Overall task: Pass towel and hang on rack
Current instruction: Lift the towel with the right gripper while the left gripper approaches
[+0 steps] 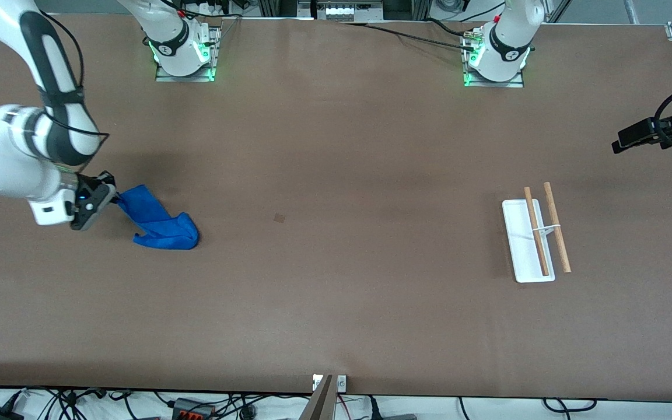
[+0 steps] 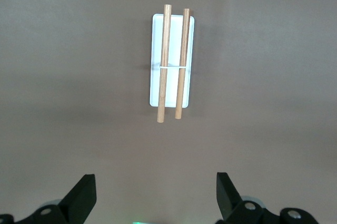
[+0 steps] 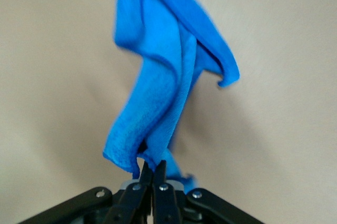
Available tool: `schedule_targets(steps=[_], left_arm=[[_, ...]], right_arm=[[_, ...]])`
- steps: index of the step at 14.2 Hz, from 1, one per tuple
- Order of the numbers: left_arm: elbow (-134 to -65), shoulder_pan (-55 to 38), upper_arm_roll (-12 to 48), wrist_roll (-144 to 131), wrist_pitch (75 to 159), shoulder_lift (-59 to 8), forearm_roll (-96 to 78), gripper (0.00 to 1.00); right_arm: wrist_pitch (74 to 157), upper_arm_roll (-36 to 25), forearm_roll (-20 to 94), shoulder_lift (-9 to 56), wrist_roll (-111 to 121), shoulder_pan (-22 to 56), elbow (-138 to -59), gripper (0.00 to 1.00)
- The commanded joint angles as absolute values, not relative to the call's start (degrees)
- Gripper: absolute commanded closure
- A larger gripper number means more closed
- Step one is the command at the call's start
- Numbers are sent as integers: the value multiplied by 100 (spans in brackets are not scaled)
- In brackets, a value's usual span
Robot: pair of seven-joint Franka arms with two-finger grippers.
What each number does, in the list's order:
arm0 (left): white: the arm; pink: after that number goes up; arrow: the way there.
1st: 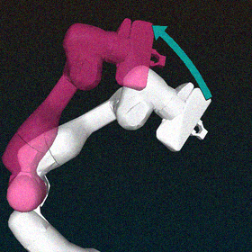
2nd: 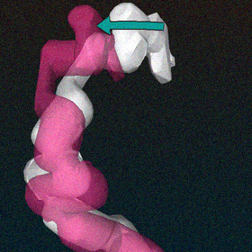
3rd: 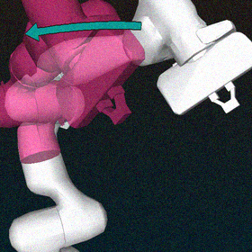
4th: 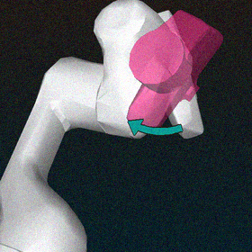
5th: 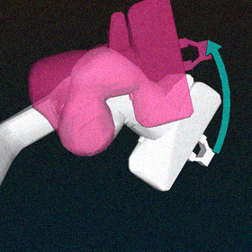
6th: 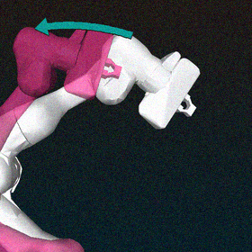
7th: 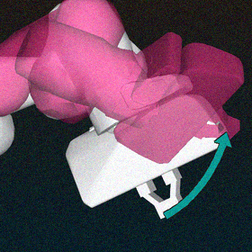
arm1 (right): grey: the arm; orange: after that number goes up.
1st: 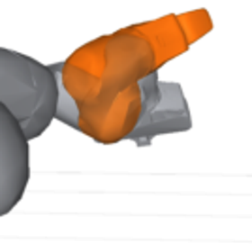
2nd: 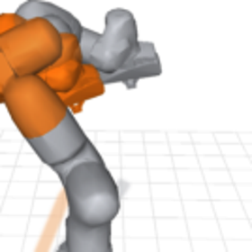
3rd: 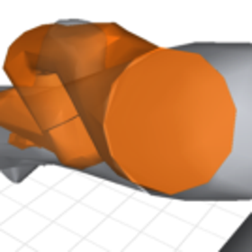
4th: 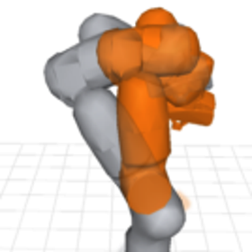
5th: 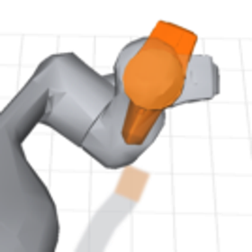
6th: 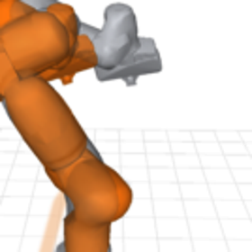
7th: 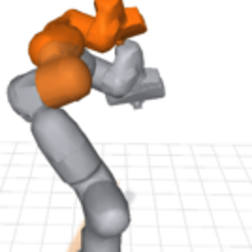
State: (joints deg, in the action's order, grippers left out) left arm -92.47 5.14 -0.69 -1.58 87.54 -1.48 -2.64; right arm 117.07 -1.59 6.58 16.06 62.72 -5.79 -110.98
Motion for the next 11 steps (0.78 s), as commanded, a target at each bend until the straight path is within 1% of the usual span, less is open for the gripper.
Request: schedule_targets(steps=[1, 3, 5, 8, 9, 11], left_arm=[[-9105, 554, -35, -9, 8622, -220, -325, 0], [-9097, 545, -35, -9, 8622, -220, -343, 0], [-9088, 519, -9, 0, 8631, -403, -317, 0], [-9088, 484, 17, 140, 8657, -553, -448, 0], [-9088, 501, 9, 141, 8666, -606, -744, 0], [-9053, 544, 26, 254, 8596, -1114, -1158, 0]], right_arm=[[10708, -71, 1334, 1617, 5672, -388, -10128, 100], [10302, 113, 1397, 1608, 4690, -28, -9294, 100], [10056, 263, 1432, 1635, 3364, 516, -8599, 100], [10055, 272, 1433, 1661, 1588, 1640, -8000, 100], [10089, 281, 1424, 1661, 1104, 1974, -7833, 100], [10238, 272, 1406, 1792, 119, 2686, -7446, 100]])
